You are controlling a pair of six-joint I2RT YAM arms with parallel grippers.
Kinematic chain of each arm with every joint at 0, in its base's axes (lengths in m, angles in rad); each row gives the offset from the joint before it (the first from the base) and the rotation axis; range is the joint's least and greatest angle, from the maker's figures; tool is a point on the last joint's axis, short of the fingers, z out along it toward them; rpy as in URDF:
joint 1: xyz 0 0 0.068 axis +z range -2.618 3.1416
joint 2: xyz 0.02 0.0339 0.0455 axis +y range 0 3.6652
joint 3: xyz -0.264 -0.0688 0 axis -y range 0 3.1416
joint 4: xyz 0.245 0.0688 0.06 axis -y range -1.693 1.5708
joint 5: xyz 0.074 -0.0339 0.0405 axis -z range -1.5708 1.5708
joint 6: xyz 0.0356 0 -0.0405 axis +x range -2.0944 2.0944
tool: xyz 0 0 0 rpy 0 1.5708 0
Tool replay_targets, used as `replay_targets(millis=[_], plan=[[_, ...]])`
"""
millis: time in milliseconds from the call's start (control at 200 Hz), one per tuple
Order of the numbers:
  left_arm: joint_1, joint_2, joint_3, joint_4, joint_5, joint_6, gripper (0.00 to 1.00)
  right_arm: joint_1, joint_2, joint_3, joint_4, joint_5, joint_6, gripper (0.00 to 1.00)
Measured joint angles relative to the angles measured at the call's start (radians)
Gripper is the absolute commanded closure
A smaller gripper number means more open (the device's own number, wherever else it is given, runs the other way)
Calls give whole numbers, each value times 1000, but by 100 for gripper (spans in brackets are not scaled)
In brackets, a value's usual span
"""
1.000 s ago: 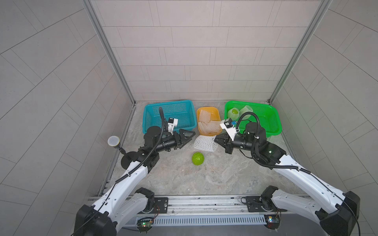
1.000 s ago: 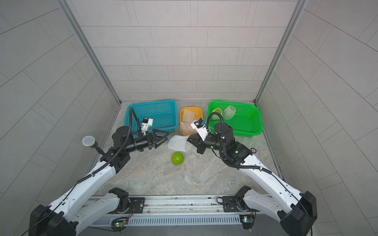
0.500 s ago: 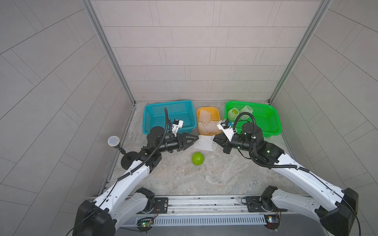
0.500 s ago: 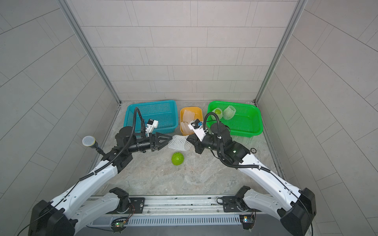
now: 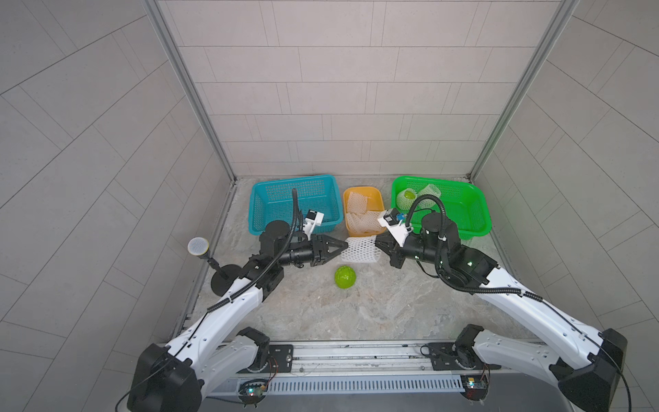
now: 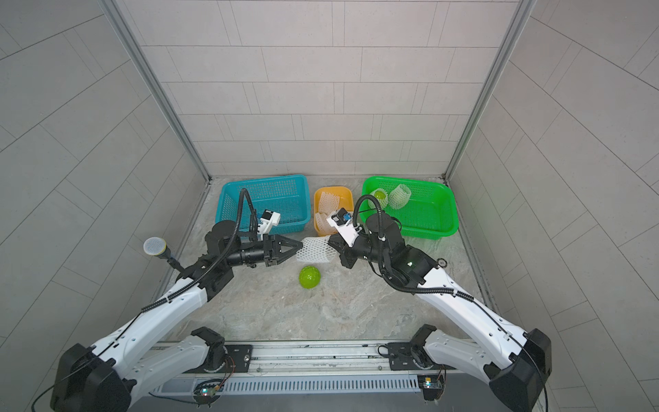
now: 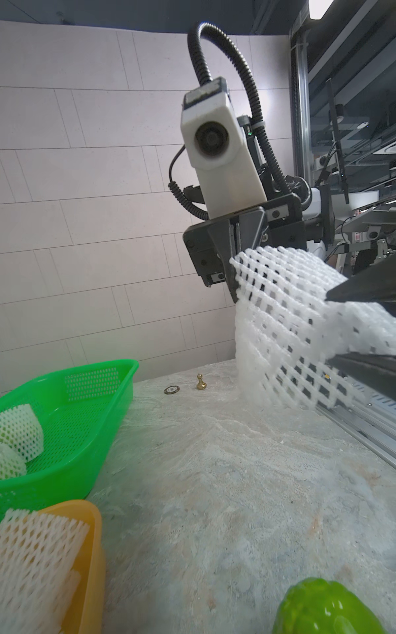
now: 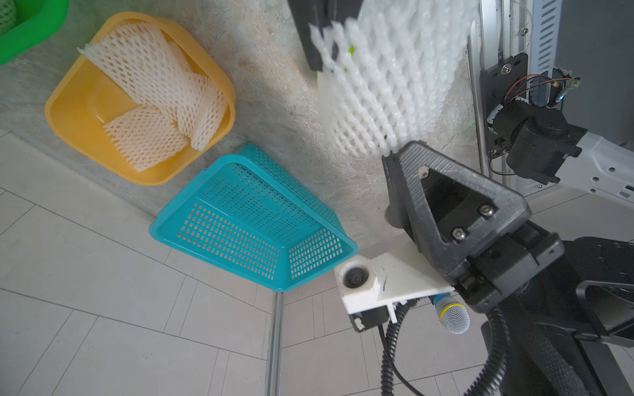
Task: Sleeve custard apples in foam nets
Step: Open the foam net.
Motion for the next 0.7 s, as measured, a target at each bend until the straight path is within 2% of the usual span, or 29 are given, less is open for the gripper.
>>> replay_targets(millis=[45, 135, 290, 345, 420, 445, 475, 530, 635, 700], plan=[[-7, 0, 0, 3, 5, 0, 74, 2, 0, 3, 0, 0, -3, 100], [-13, 0, -3, 13, 13, 0, 86, 5, 0, 10, 0, 1, -8, 100], [-15, 0, -19, 40, 17, -6, 94, 8, 0, 14, 2, 7, -18, 100], [-15, 1, -22, 47, 16, -8, 100, 9, 0, 16, 1, 13, -21, 100], [-15, 1, -26, 64, 11, -13, 100, 10, -1, 19, 0, 23, -21, 100], [-15, 1, -28, 71, 8, -16, 100, 10, -2, 19, 0, 28, -21, 94], [-15, 1, -32, 86, 4, -21, 100, 10, -3, 20, -1, 35, -21, 82], [-15, 2, -41, 116, -4, -36, 100, 10, -6, 21, -2, 51, -14, 66], [-14, 6, -60, 188, -29, -70, 100, 10, -16, 19, -5, 106, 6, 46], [-11, 10, -69, 224, -47, -85, 100, 4, -31, 11, -4, 150, 27, 39]])
